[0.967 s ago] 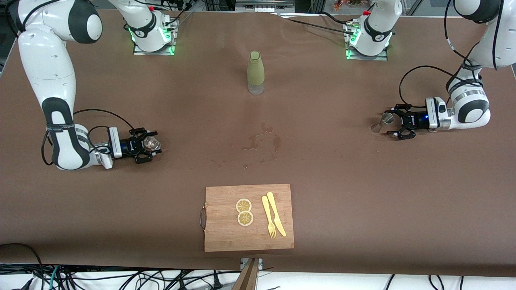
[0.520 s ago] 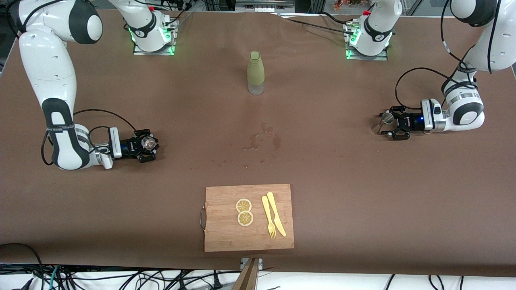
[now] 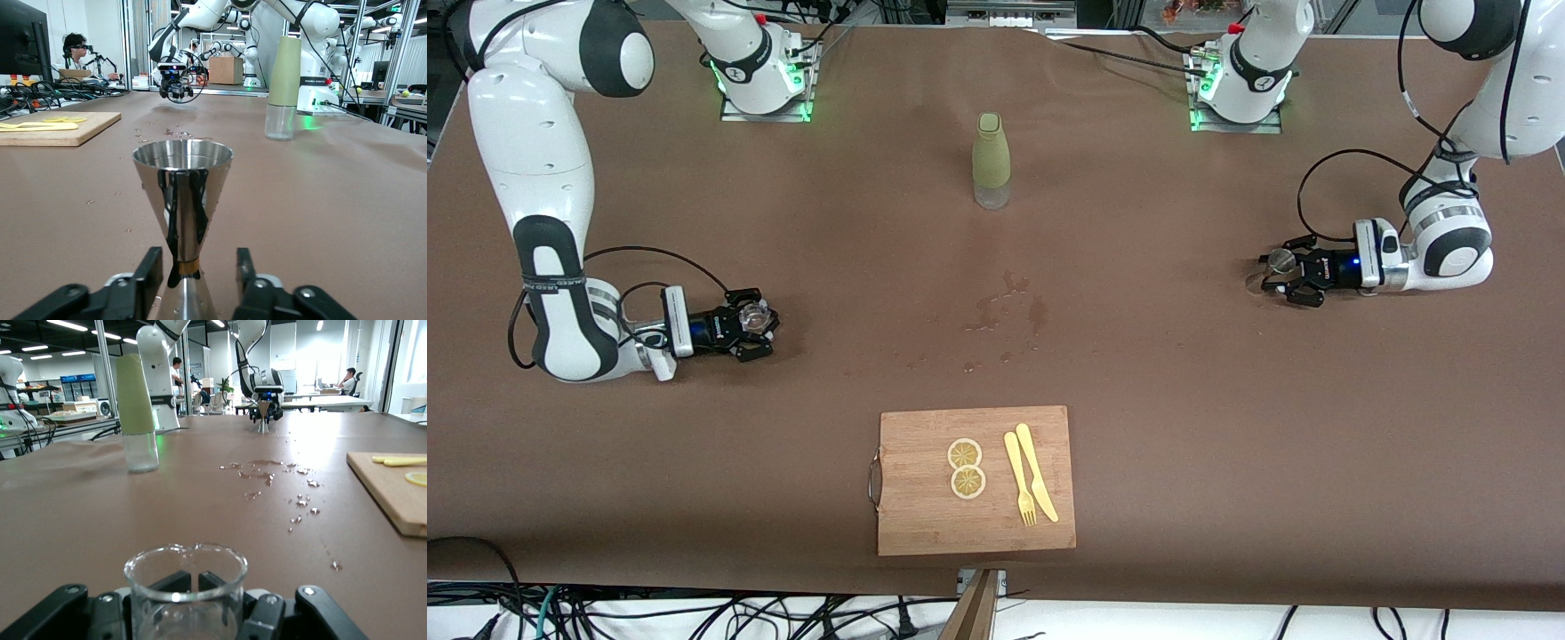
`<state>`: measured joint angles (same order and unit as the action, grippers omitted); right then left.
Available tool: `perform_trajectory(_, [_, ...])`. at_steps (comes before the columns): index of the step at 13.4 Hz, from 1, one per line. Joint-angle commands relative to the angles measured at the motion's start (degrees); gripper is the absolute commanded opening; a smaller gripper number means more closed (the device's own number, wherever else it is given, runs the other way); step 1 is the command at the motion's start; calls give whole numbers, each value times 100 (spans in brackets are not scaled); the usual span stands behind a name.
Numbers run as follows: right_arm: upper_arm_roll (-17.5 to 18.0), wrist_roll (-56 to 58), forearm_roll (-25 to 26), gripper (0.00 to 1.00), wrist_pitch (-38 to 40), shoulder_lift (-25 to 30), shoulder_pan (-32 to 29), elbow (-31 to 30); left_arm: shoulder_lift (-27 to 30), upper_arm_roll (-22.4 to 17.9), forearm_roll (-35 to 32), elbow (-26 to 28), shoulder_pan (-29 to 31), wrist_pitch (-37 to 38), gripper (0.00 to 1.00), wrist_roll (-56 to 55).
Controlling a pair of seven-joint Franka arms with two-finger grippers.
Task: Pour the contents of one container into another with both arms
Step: 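Lift the beaker with the right gripper while the left gripper brings the jigger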
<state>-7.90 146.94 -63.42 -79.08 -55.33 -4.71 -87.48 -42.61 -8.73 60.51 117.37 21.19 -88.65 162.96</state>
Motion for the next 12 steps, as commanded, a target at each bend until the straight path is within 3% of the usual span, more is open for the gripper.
perform_trajectory(1, [280, -647, -240, 0, 121, 232, 23, 91, -178, -121, 224, 49, -62, 172, 45, 2047])
perform_trajectory(3, [403, -1104, -328, 0, -45, 496, 207, 91, -178, -121, 224, 58, -71, 181, 45, 2047])
perform_trajectory(6, [395, -1474, -1020, 0, -422, 637, 671, 82, -178, -121, 224, 49, -63, 233, 37, 2047])
perform_trajectory(9, [412, -1974, -1522, 0, -941, 813, 1120, 82, -169, -129, 233, 49, -54, 269, 24, 2047])
perform_trajectory(11, [412, -2248, -1699, 0, -1231, 901, 1358, 82, -169, -129, 242, 40, -54, 260, 0, 2029])
perform_trajectory(12, [438, -2275, -1743, 0, -1354, 910, 1411, 91, -169, -138, 320, 40, -54, 269, 0, 2021])
